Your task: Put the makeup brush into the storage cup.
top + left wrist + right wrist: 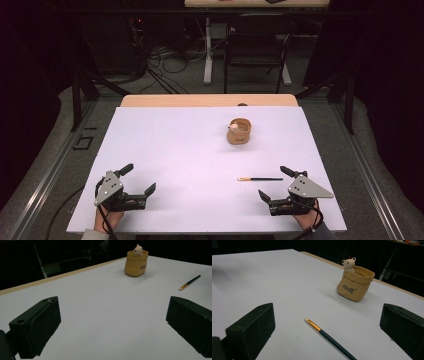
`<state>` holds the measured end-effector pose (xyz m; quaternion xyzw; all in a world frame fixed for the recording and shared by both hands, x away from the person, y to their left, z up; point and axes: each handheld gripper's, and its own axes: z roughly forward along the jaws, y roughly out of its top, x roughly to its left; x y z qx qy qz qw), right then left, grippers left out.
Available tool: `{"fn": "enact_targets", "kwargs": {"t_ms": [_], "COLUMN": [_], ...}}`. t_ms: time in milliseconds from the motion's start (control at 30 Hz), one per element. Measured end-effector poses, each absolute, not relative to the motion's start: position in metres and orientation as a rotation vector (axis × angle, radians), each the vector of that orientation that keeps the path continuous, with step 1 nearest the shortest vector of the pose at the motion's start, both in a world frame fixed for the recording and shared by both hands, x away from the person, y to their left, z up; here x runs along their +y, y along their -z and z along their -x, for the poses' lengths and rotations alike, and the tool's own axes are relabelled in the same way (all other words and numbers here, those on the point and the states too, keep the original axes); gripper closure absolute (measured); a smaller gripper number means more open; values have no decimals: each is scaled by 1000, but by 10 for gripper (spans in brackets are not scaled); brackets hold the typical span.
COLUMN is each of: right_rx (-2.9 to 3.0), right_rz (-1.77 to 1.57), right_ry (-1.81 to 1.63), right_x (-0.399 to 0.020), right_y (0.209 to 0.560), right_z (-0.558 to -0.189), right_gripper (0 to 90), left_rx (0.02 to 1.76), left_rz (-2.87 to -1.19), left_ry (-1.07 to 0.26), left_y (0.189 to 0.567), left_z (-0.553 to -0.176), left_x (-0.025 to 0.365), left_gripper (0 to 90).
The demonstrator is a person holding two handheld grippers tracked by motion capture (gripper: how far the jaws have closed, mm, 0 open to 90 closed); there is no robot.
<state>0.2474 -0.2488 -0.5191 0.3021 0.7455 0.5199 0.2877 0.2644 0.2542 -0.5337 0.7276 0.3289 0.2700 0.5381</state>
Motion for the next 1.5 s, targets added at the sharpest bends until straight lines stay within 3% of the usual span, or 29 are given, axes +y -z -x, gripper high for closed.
{"fn": "enact_targets", "kwargs": {"t_ms": [567,1500], "right_rx": [2037,2326], "right_rz": [-782,-774], "right_ry": [-1391,-1224], "right_x": [-246,-249], "right_y": [519,519], "right_z": [-254,-297], "right_gripper": [0,0], "left_rx": [778,791], "left_rz": [-1732,-1728], "left_ry": [-641,-635], "left_y": [534,534], "left_z": [-266,-267], "left_x": [254,255], "left_gripper": [0,0]}}
